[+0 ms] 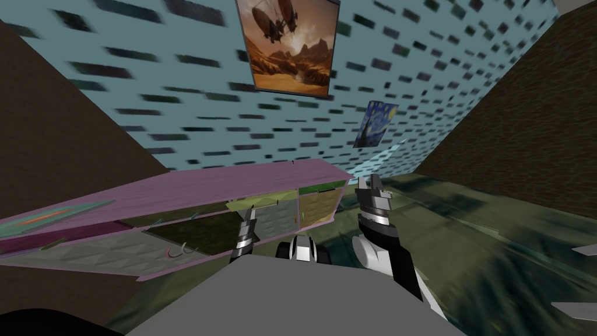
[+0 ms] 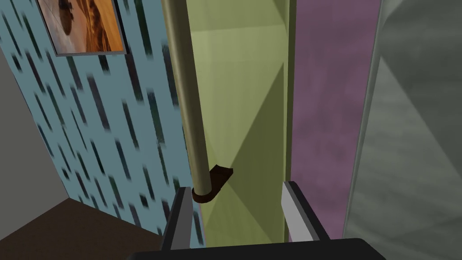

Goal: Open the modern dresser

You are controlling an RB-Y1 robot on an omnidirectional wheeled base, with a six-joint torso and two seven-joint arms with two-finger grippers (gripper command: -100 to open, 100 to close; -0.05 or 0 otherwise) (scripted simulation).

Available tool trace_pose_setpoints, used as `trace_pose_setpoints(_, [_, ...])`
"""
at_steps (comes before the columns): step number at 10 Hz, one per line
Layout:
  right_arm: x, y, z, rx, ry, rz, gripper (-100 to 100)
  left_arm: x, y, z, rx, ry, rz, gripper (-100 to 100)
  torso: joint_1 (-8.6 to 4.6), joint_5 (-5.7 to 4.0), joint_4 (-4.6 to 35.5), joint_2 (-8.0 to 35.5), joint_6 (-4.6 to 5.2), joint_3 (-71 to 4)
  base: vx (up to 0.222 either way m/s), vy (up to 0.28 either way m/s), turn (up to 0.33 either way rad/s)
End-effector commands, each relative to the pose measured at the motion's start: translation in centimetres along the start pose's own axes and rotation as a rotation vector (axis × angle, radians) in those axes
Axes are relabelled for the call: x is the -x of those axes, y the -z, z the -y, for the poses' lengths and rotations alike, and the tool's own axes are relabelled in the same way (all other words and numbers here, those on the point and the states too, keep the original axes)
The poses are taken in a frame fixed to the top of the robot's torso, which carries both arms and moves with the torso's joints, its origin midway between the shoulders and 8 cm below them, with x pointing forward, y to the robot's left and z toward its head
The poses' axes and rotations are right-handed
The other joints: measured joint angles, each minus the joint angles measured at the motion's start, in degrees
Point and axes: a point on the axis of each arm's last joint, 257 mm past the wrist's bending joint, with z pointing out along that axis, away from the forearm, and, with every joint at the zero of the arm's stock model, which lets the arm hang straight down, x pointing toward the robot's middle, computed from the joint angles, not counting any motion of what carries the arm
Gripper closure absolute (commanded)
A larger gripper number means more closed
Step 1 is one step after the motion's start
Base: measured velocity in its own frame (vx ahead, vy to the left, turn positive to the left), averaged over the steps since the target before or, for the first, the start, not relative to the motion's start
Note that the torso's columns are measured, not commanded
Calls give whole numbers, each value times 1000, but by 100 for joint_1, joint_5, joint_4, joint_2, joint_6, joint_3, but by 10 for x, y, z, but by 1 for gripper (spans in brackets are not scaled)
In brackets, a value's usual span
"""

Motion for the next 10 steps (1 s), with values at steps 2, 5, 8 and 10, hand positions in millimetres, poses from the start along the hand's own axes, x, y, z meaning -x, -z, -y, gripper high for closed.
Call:
trace_pose_setpoints(2, [0,0,0,0,0,0,0,9,-11,8,-5,3,-9,100,-8,-16,19,25,-5,13,-162,-99,39])
trace_pose_setpoints(5, [0,0,0,0,0,0,0,10,-7,3,24,5,-10,100,-20,-42,31,-4,2,-14,-82,-46,16])
trace_pose_setpoints(8, [0,0,0,0,0,0,0,27,-21,13,34,9,-7,-100,3,1,-8,-34,9,-19,-8,-40,10])
trace_pose_setpoints(10, [0,0,0,0,0,0,0,34,-28,20,35,11,-8,-100,-6,-16,11,-15,11,-12,2,-38,7])
